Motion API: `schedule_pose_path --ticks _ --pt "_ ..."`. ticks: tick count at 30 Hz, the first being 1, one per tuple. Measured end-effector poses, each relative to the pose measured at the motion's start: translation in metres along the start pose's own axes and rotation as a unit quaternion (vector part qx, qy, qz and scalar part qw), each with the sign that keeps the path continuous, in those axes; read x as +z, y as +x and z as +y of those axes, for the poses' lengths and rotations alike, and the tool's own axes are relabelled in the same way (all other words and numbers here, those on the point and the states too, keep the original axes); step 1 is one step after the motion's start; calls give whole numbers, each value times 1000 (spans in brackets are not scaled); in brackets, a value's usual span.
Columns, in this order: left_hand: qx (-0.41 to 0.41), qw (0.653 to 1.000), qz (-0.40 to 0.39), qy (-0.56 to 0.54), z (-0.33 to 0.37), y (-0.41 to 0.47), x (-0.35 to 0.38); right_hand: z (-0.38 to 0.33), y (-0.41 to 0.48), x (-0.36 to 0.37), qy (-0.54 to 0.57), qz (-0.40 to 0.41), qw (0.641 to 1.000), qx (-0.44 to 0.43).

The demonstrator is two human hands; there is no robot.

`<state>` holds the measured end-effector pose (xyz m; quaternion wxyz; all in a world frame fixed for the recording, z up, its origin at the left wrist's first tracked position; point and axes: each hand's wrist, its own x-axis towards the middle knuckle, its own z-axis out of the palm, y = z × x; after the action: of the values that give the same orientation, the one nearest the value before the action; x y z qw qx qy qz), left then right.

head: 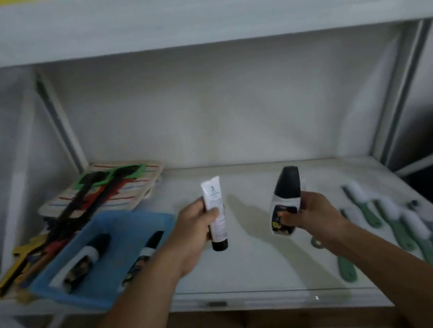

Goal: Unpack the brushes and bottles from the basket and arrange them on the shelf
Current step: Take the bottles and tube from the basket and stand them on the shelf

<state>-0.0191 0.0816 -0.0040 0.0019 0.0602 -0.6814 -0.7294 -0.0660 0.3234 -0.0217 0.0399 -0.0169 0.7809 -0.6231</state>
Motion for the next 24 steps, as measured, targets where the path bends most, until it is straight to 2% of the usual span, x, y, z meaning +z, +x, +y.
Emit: schedule_pose_path --ticks 5,10,14,19,22,24 --pt "41 992 -22 115 -41 16 54 33 -9 -26 -48 16 998 21" --pt "98 963 78 239 -63 26 77 53 -2 -14 -126 19 992 -7" --pt "98 944 133 284 -72 34 84 61 -3 -8 -165 9 986 -12" --pt "57 959 95 262 -74 32 78 47 -10 -19 -167 -26 986 2" --pt "17 963 65 261 -64 18 67 20 -24 -29 -159 52 985 -40" --pt "31 962 78 261 -53 5 51 -7 -42 -26 -140 135 976 -101"
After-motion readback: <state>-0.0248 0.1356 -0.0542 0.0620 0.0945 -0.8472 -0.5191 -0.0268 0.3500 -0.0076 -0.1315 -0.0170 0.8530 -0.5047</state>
